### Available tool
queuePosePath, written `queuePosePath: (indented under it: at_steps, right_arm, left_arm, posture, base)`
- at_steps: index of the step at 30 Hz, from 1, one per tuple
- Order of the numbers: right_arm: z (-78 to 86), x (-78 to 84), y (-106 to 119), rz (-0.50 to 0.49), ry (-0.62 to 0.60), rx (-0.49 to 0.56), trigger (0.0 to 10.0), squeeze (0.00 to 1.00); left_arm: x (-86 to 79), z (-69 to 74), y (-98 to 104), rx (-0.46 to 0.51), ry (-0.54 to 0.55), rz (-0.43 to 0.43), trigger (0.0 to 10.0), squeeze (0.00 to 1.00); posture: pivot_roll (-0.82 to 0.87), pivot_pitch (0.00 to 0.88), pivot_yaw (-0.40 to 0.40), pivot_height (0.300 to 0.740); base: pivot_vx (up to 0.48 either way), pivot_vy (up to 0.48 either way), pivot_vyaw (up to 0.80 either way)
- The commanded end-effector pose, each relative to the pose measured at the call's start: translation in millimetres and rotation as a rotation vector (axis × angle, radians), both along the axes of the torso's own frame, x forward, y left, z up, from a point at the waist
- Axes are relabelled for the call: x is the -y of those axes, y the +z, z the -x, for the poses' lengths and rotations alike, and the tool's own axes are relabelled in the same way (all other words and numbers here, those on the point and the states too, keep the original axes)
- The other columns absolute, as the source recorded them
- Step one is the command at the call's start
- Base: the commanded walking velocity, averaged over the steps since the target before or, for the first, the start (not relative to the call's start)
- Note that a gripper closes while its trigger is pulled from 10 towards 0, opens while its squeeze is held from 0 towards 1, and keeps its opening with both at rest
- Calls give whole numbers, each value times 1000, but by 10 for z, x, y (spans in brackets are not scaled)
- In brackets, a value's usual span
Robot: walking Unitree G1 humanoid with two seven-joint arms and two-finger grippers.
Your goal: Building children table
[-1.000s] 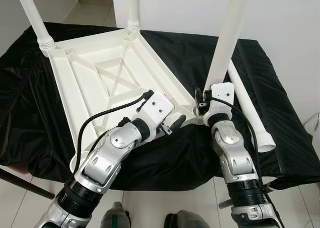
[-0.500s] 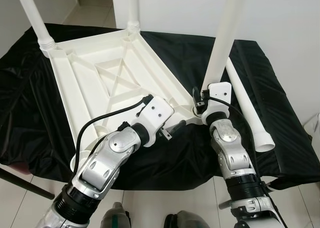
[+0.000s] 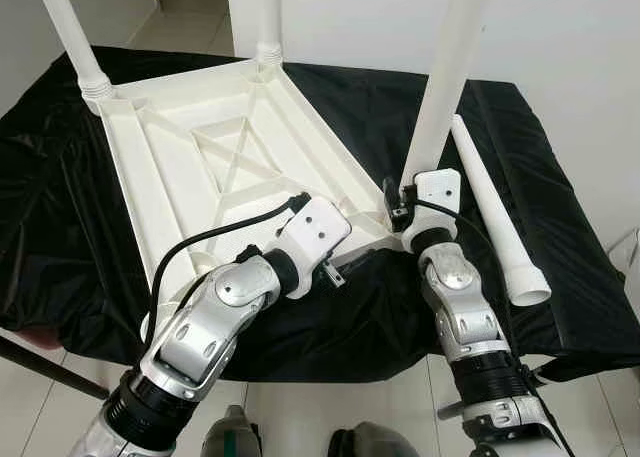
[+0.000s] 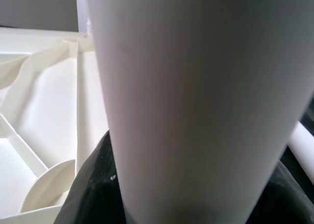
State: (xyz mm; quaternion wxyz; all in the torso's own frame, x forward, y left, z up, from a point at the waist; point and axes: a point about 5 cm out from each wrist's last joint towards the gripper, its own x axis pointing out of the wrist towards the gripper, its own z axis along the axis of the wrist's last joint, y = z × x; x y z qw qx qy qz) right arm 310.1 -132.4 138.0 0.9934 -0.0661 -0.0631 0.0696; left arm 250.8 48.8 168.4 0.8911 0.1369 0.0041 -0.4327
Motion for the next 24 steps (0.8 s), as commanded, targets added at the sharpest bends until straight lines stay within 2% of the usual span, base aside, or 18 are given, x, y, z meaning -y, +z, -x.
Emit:
queuePosePath:
  at_steps: [1, 2, 5, 6, 8, 9, 11, 13, 15, 24]
  right_arm:
    - [67, 19, -212, -9, 13, -94, 10000, 0]
    - [45, 65, -229, -43, -16, -115, 10000, 0]
    - [27, 92, -232, -66, -35, -129, 10000, 0]
    - [-6, 130, -227, -109, -63, -147, 10000, 0]
    - [-6, 130, -227, -109, -63, -147, 10000, 0]
    - [-40, 160, -224, -157, -86, -167, 10000, 0]
    - [-77, 176, -214, -193, -102, -184, 10000, 0]
    - [-77, 176, -214, -193, -102, -184, 10000, 0]
    - [-152, 181, -193, -261, -119, -218, 10000, 0]
    - [-173, 167, -181, -260, -115, -214, 10000, 0]
  left_arm:
    - [-16, 25, 16, -6, -4, 1, 10000, 0]
    - [-22, 29, 22, -8, -8, 0, 10000, 0]
    - [-24, 30, 23, -9, -9, -1, 10000, 0]
    - [-25, 30, 26, -9, -11, -2, 10000, 0]
    - [-25, 30, 26, -9, -11, -2, 10000, 0]
    - [-26, 29, 31, -7, -13, -3, 10000, 0]
    - [-29, 26, 37, -5, -14, -4, 10000, 0]
    - [-29, 26, 37, -5, -14, -4, 10000, 0]
    - [-32, 19, 53, 0, -14, -6, 10000, 0]
    - [-41, 13, 62, 3, -7, -6, 10000, 0]
  posture:
    - [34, 37, -26, 740]
    - [30, 41, -20, 740]
    - [30, 41, -20, 740]
    - [31, 41, -16, 740]
    - [31, 41, -16, 740]
    - [31, 41, -16, 740]
    - [32, 39, -16, 740]
    - [32, 39, -16, 740]
    - [35, 38, -16, 740]
    - [42, 37, -19, 740]
  base:
    - [0, 0, 0]
    - [0, 0, 0]
    - [0, 0, 0]
    - [0, 0, 0]
    - [0, 0, 0]
    - [0, 0, 0]
    - [0, 0, 0]
    - [0, 0, 0]
    - [0, 0, 0]
    - [0, 0, 0]
